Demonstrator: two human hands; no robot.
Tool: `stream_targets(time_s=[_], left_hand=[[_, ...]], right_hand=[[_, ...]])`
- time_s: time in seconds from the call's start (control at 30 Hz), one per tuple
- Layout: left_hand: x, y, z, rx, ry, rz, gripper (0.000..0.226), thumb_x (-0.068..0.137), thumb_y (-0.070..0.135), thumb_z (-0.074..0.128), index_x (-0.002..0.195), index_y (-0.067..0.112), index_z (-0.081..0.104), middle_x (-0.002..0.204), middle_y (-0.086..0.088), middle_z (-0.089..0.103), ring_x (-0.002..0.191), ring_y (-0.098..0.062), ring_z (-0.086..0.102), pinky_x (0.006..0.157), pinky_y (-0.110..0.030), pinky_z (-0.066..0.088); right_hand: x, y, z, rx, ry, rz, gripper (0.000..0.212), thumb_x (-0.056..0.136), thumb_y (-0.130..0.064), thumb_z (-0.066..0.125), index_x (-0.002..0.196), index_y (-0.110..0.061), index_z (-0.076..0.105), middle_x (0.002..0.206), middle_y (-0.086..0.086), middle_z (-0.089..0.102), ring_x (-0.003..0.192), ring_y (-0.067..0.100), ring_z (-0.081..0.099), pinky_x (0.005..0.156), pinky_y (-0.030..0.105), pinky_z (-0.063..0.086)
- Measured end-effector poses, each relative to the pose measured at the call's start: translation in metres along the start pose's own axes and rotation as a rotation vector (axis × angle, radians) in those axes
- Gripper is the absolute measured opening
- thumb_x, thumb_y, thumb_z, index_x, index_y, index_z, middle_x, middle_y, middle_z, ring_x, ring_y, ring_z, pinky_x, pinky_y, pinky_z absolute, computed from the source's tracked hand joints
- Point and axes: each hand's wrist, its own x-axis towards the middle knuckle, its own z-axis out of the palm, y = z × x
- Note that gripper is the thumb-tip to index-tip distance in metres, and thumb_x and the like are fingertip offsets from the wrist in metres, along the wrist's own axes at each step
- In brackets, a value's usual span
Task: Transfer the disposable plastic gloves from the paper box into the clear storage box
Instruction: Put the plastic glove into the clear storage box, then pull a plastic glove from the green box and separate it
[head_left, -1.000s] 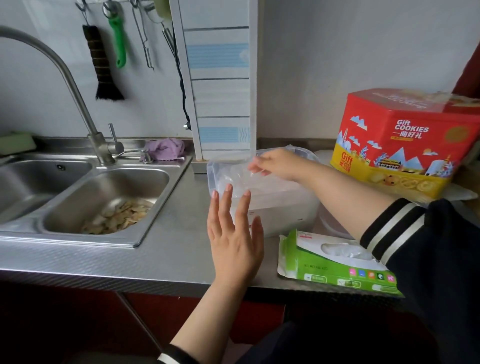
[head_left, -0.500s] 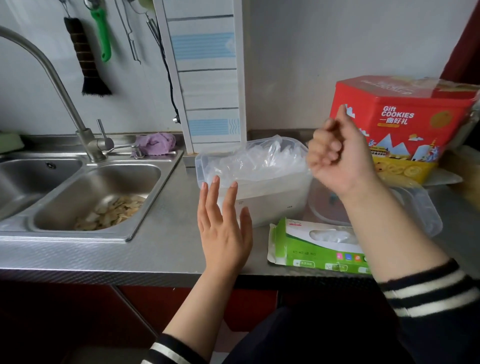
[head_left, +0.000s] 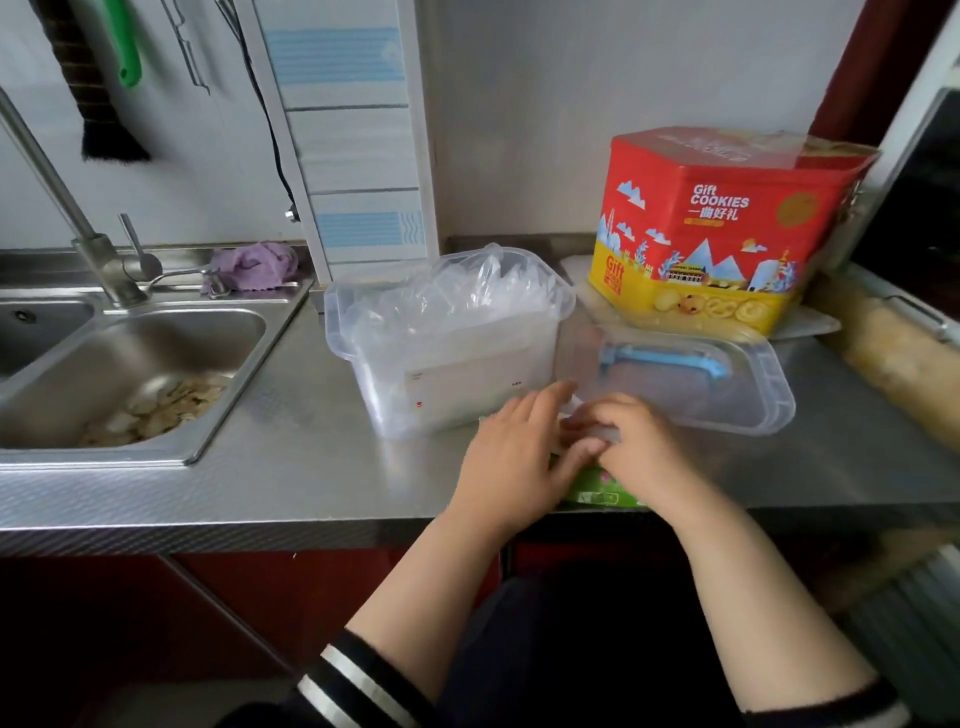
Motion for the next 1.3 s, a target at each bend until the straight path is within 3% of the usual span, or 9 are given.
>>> stream_targets(time_s=[0.2,0.37,0.6,0.73,0.83,0.93,1.1,1.2,1.3], left_hand=[[0.000,-0.012,0.014,-0.093,-0.051,-0.063,0.070,0.081,0.069,0.045,0.135,0.025,0.047,0.121,0.012,0.064,0.113,-0.015,0.055,0.098,-0.032,0.037],[-0.001,-0.014,0.014,-0.157,-0.090,-0.073,0.094,0.065,0.079,0.057,0.140,0.024,0.042,0.126,0.015,0.061,0.119,-0.009,0.051,0.103,-0.030,0.034],[-0.002,-0.011,0.014,-0.175,-0.076,-0.092,0.097,0.061,0.080,0.060,0.140,0.026,0.041,0.123,0.015,0.062,0.118,-0.007,0.051,0.102,-0.028,0.035],[-0.001,-0.009,0.013,-0.192,-0.075,-0.108,0.097,0.061,0.080,0.059,0.139,0.026,0.041,0.122,0.013,0.062,0.117,-0.008,0.052,0.103,-0.032,0.038],[-0.002,-0.010,0.013,-0.195,-0.086,-0.112,0.094,0.063,0.079,0.060,0.139,0.027,0.040,0.123,0.015,0.062,0.117,-0.008,0.052,0.103,-0.035,0.038],[-0.002,-0.009,0.013,-0.192,-0.091,-0.112,0.096,0.063,0.079,0.060,0.140,0.026,0.039,0.124,0.014,0.062,0.118,-0.008,0.052,0.103,-0.034,0.038],[-0.002,-0.007,0.011,-0.173,-0.090,-0.111,0.100,0.061,0.080,0.059,0.141,0.024,0.039,0.123,0.011,0.062,0.117,-0.010,0.053,0.102,-0.031,0.038],[-0.002,-0.006,0.012,-0.152,-0.101,-0.120,0.096,0.061,0.080,0.057,0.139,0.025,0.040,0.122,0.013,0.062,0.116,-0.010,0.052,0.100,-0.028,0.035],[-0.002,-0.006,0.011,-0.136,-0.101,-0.122,0.093,0.062,0.080,0.054,0.137,0.026,0.042,0.121,0.015,0.061,0.116,-0.009,0.051,0.101,-0.030,0.036]], right_hand=[[-0.008,0.001,0.002,-0.103,0.109,-0.058,0.026,0.085,-0.029,0.068,0.062,-0.033,0.056,0.089,-0.010,0.064,0.090,0.015,0.057,0.079,0.038,0.048],[-0.011,0.000,-0.002,0.057,0.123,0.048,0.021,0.090,-0.039,0.061,0.070,-0.033,0.058,0.074,-0.010,0.064,0.071,0.009,0.058,0.068,0.035,0.049],[-0.012,-0.003,-0.013,0.291,0.234,0.107,0.040,0.095,-0.031,0.056,0.066,-0.006,0.048,0.050,-0.008,0.038,0.050,0.004,0.033,0.050,0.022,0.028],[-0.011,-0.006,-0.018,0.392,0.224,0.136,0.030,0.093,-0.033,0.059,0.067,-0.019,0.058,0.054,-0.016,0.054,0.057,0.001,0.046,0.057,0.017,0.037],[-0.012,-0.006,-0.016,0.301,-0.008,0.135,0.012,0.081,-0.042,0.071,0.090,-0.035,0.065,0.090,-0.017,0.066,0.088,0.000,0.058,0.077,0.023,0.046],[-0.015,-0.009,-0.017,0.247,0.003,0.125,0.006,0.085,-0.033,0.071,0.082,-0.036,0.066,0.080,-0.013,0.063,0.074,0.002,0.055,0.066,0.022,0.045],[-0.009,-0.013,-0.031,0.693,0.290,0.260,0.015,0.089,-0.028,0.066,0.078,-0.018,0.068,0.063,-0.011,0.061,0.060,0.003,0.051,0.060,0.019,0.042],[-0.003,-0.019,-0.056,1.239,0.338,0.327,0.019,0.084,-0.032,0.066,0.087,-0.013,0.067,0.076,-0.002,0.064,0.074,0.011,0.059,0.071,0.024,0.051],[0.009,-0.033,-0.082,1.394,0.359,0.229,0.035,0.086,-0.041,0.058,0.109,-0.014,0.063,0.097,-0.001,0.068,0.088,0.014,0.067,0.075,0.032,0.056]])
